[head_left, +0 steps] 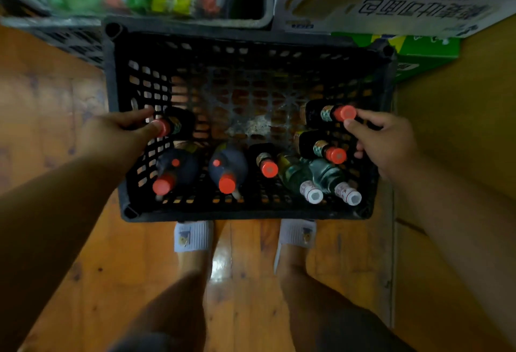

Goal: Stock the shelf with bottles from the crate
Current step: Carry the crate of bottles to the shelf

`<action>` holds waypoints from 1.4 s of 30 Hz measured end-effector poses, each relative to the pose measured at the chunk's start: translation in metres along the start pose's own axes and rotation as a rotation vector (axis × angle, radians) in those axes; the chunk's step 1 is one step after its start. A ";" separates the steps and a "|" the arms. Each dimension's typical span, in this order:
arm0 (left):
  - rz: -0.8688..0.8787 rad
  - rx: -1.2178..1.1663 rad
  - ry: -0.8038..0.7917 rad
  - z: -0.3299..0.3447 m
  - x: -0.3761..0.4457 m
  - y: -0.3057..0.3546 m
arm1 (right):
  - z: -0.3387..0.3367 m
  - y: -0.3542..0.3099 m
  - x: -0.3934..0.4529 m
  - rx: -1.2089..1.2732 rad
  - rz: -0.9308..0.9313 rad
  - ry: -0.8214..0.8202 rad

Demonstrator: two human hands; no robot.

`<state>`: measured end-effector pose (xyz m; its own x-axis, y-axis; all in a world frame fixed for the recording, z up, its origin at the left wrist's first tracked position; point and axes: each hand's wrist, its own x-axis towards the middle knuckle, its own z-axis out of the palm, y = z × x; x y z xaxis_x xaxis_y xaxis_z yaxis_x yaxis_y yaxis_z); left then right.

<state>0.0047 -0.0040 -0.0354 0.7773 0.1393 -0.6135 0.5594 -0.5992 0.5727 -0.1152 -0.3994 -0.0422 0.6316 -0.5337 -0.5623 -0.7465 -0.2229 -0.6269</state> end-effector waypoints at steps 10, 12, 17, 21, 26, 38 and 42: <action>-0.019 -0.030 0.086 -0.160 -0.184 0.113 | -0.111 -0.179 -0.159 -0.088 -0.087 -0.066; -0.032 -0.053 0.122 -0.193 -0.228 0.123 | -0.129 -0.209 -0.191 -0.083 -0.111 -0.076; -0.086 -0.127 0.221 -0.244 -0.329 0.130 | -0.161 -0.267 -0.249 -0.122 -0.231 -0.158; -0.184 -0.222 0.376 -0.249 -0.407 0.118 | -0.168 -0.294 -0.268 -0.178 -0.356 -0.271; -0.330 -0.404 0.526 -0.231 -0.507 0.090 | -0.168 -0.326 -0.301 -0.323 -0.553 -0.434; -0.675 -0.863 0.892 -0.152 -0.732 -0.055 | -0.060 -0.313 -0.476 -0.753 -0.817 -0.864; -0.766 -0.938 1.000 -0.127 -0.809 -0.121 | -0.021 -0.269 -0.568 -0.848 -0.932 -0.957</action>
<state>-0.6548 0.0559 0.4609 -0.1089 0.8421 -0.5283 0.5720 0.4877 0.6595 -0.2773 -0.0538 0.4575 0.5645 0.6630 -0.4917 0.2748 -0.7126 -0.6455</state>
